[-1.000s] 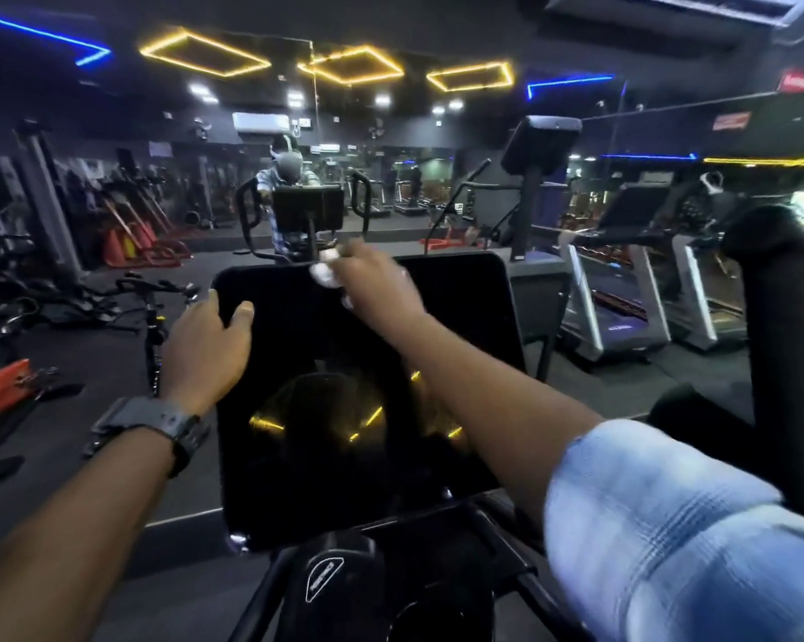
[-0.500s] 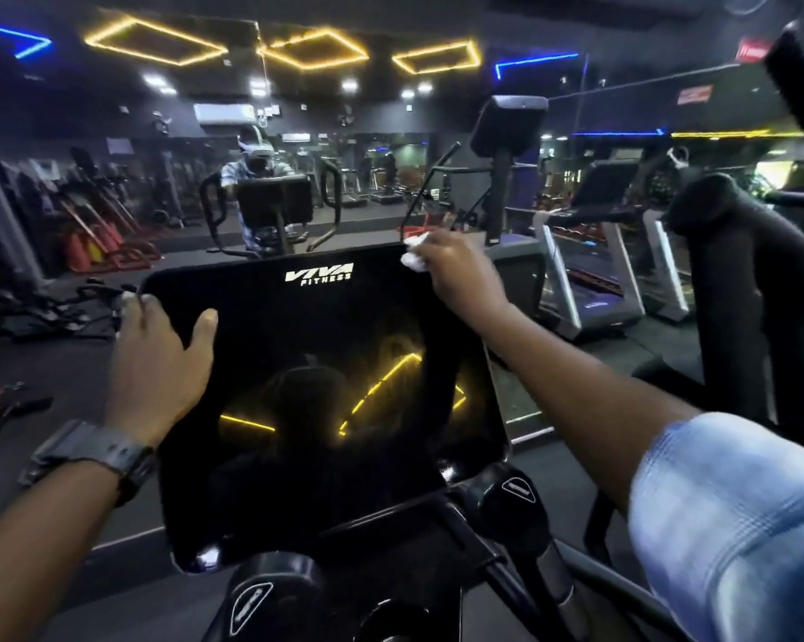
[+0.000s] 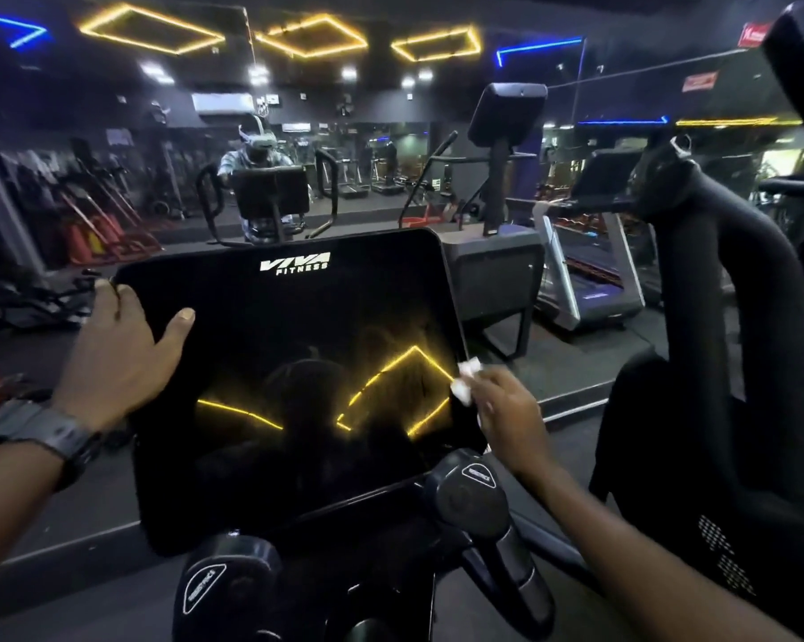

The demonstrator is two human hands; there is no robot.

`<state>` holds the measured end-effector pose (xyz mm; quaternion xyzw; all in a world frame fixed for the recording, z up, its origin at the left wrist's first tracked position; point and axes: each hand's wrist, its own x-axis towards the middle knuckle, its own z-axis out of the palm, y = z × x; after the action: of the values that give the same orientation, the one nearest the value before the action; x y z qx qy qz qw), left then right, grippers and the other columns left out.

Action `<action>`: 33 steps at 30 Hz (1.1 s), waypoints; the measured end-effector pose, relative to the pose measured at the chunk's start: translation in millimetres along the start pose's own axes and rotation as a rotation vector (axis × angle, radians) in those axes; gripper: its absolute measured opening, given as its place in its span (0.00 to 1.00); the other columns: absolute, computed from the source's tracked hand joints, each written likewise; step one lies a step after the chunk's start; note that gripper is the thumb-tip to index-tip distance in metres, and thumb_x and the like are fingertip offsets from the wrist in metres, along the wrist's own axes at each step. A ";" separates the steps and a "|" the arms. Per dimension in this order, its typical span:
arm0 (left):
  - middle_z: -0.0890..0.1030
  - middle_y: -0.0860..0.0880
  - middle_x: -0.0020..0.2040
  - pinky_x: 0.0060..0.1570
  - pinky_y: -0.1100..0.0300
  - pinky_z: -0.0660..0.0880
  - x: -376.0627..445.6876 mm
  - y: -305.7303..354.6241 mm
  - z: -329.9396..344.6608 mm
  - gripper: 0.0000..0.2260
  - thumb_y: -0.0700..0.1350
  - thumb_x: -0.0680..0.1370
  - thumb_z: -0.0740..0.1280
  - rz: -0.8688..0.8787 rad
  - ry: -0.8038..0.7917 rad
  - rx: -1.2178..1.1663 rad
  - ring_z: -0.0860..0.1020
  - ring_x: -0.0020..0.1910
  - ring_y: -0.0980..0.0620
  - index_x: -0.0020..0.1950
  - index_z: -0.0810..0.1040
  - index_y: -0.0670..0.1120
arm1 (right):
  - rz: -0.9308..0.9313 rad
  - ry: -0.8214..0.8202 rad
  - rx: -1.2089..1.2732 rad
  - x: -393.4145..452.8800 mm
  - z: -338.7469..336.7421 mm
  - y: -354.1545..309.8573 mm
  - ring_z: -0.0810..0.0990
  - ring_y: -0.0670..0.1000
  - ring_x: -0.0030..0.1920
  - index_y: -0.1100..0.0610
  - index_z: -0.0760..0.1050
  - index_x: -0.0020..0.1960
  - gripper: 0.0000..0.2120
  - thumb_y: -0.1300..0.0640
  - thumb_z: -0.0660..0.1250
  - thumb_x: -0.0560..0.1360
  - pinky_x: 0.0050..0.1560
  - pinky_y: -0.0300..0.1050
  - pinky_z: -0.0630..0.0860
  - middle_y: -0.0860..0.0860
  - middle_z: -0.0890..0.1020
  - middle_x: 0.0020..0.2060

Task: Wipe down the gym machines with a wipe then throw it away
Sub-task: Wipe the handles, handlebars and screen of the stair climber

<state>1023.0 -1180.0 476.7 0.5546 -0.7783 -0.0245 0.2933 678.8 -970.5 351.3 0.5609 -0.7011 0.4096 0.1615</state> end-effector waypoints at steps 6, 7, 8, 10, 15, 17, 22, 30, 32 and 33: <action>0.59 0.37 0.78 0.75 0.42 0.52 -14.0 26.3 8.1 0.36 0.63 0.80 0.55 0.433 -0.095 0.223 0.55 0.78 0.38 0.75 0.64 0.35 | 0.029 0.072 0.029 116.4 12.8 -22.5 0.71 0.51 0.69 0.56 0.68 0.73 0.24 0.67 0.58 0.78 0.69 0.46 0.70 0.50 0.68 0.73; 0.59 0.40 0.79 0.76 0.47 0.50 -22.4 36.9 11.3 0.36 0.64 0.80 0.55 0.512 -0.155 0.189 0.55 0.79 0.42 0.76 0.63 0.37 | 0.027 0.060 0.028 108.5 16.5 -21.1 0.71 0.51 0.69 0.55 0.66 0.74 0.24 0.66 0.58 0.79 0.67 0.46 0.70 0.49 0.66 0.74; 0.58 0.43 0.79 0.76 0.53 0.48 -31.0 49.8 13.9 0.36 0.64 0.80 0.55 0.575 -0.217 0.145 0.54 0.79 0.46 0.78 0.61 0.40 | 0.009 0.059 0.027 88.9 20.3 -16.4 0.72 0.51 0.68 0.55 0.65 0.74 0.24 0.66 0.58 0.79 0.65 0.45 0.71 0.49 0.65 0.75; 0.56 0.47 0.80 0.74 0.63 0.46 -44.8 77.3 19.7 0.33 0.61 0.80 0.59 0.624 -0.316 0.062 0.53 0.79 0.52 0.79 0.59 0.44 | -0.021 0.058 0.083 29.4 23.1 -4.8 0.72 0.50 0.68 0.54 0.64 0.75 0.26 0.67 0.60 0.79 0.64 0.36 0.70 0.49 0.64 0.75; 0.60 0.51 0.79 0.74 0.58 0.57 -79.3 126.1 35.3 0.32 0.61 0.79 0.62 0.583 -0.304 -0.016 0.60 0.77 0.53 0.79 0.60 0.47 | -0.022 -0.085 0.090 -69.1 16.2 11.2 0.61 0.48 0.74 0.53 0.61 0.74 0.24 0.62 0.60 0.79 0.70 0.28 0.56 0.47 0.61 0.74; 0.62 0.52 0.78 0.74 0.55 0.62 -93.3 133.5 43.9 0.30 0.61 0.80 0.61 0.560 -0.303 -0.008 0.62 0.76 0.53 0.78 0.61 0.49 | -0.129 -0.069 0.023 -38.1 20.7 15.4 0.58 0.50 0.76 0.57 0.62 0.75 0.23 0.62 0.60 0.81 0.75 0.45 0.60 0.51 0.61 0.75; 0.70 0.51 0.73 0.67 0.53 0.70 -98.1 132.0 42.8 0.26 0.60 0.80 0.60 0.535 -0.250 0.033 0.69 0.70 0.52 0.74 0.67 0.48 | -0.257 -0.053 -0.296 51.6 25.4 2.9 0.51 0.53 0.78 0.60 0.55 0.78 0.25 0.53 0.52 0.83 0.76 0.57 0.54 0.56 0.55 0.78; 0.75 0.52 0.66 0.59 0.56 0.74 -98.7 126.0 38.2 0.22 0.58 0.81 0.59 0.492 -0.171 0.009 0.73 0.64 0.53 0.70 0.71 0.48 | -0.638 -0.286 -0.615 5.5 10.8 37.6 0.49 0.53 0.78 0.54 0.48 0.79 0.32 0.47 0.56 0.80 0.75 0.64 0.48 0.52 0.50 0.79; 0.75 0.52 0.66 0.57 0.56 0.74 -100.7 128.0 38.9 0.21 0.58 0.81 0.59 0.488 -0.173 0.029 0.73 0.64 0.53 0.70 0.71 0.48 | -0.461 -0.169 -0.562 57.0 14.8 11.5 0.48 0.54 0.78 0.54 0.47 0.79 0.29 0.48 0.51 0.82 0.74 0.65 0.48 0.52 0.50 0.79; 0.75 0.52 0.66 0.57 0.56 0.74 -101.9 128.3 39.2 0.21 0.57 0.81 0.59 0.485 -0.172 0.045 0.73 0.63 0.52 0.70 0.71 0.48 | -0.404 -0.124 -0.512 79.2 17.4 -6.4 0.48 0.54 0.78 0.55 0.48 0.79 0.28 0.47 0.49 0.82 0.74 0.65 0.49 0.53 0.51 0.79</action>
<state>916.8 -1052.6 447.2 0.3541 -0.9110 0.0170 0.2108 663.5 -1035.6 397.4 0.6537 -0.6644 0.1449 0.3321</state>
